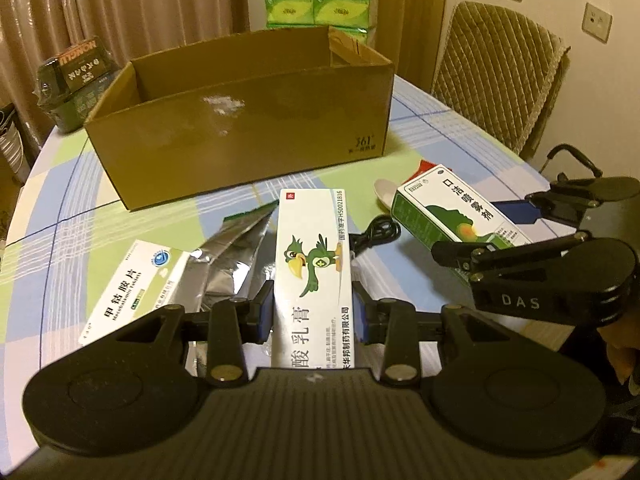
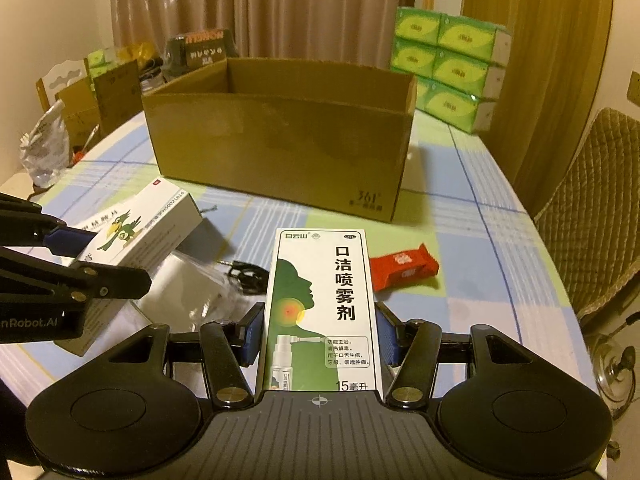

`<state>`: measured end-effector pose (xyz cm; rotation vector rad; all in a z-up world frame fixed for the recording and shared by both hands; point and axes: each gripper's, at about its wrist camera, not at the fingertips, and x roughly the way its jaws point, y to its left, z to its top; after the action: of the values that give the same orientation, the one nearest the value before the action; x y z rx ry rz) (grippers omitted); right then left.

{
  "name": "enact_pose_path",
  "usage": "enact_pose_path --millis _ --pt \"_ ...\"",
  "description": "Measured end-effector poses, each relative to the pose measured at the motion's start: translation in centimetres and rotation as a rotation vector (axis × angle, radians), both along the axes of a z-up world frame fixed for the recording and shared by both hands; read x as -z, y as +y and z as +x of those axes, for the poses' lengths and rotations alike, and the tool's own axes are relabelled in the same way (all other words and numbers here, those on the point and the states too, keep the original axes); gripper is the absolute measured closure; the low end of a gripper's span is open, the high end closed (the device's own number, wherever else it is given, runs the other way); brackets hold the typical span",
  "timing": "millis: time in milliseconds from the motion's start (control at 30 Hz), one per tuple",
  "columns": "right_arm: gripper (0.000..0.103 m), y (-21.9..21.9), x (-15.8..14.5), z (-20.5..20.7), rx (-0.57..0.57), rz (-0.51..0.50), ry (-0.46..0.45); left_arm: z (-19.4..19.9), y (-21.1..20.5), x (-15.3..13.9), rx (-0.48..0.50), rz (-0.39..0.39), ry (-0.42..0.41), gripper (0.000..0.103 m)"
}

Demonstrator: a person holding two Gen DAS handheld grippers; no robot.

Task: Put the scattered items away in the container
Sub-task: 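Lift and carry both held boxes toward the cardboard box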

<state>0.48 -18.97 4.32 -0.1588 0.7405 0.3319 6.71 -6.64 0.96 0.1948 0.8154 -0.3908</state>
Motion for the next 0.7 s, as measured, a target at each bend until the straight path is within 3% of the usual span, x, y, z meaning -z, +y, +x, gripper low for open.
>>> enact_pose_path --millis 700 --pt "0.05 1.1 -4.1 -0.6 -0.017 0.005 -0.104 -1.4 1.9 -3.1 -0.064 -0.063 -0.053 0.07"
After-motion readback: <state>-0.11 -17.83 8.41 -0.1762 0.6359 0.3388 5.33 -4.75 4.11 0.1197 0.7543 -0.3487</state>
